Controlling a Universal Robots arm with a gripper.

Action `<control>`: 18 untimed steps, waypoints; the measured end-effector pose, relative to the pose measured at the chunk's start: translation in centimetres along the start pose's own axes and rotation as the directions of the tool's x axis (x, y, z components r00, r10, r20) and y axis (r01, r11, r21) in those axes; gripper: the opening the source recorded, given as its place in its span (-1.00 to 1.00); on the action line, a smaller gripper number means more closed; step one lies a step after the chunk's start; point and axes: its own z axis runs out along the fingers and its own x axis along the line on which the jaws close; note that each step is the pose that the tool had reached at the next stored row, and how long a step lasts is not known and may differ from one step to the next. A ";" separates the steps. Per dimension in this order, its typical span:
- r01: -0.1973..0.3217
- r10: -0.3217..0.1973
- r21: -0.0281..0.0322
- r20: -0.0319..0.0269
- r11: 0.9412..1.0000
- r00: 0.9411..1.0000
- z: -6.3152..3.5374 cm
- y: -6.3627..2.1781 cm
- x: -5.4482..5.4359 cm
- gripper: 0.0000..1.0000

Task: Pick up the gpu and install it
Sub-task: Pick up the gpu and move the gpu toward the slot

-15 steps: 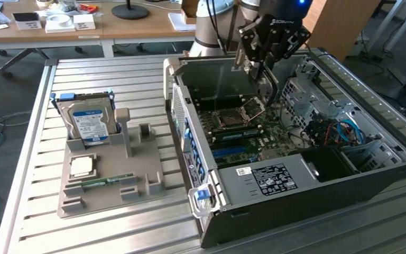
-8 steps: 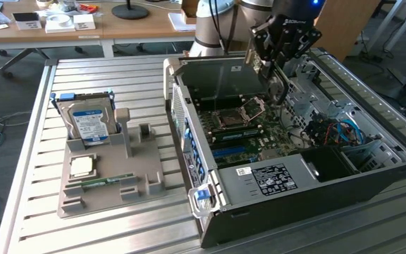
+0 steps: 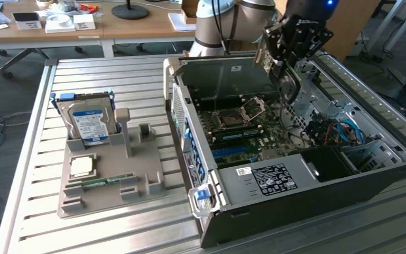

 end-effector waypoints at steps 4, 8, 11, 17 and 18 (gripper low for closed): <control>-0.001 0.001 0.000 0.000 1.000 1.000 0.06 0.08 -1.2 -0.47; -0.001 0.001 0.000 0.000 1.000 1.000 0.10 0.15 -2.1 -0.47; -0.001 0.001 0.000 0.000 1.000 1.000 0.13 0.21 -2.9 -0.47; 0.001 -0.001 0.000 0.000 1.000 1.000 0.14 0.22 -3.2 -0.47; 0.001 -0.001 0.000 0.000 1.000 1.000 0.14 0.22 -3.2 -0.47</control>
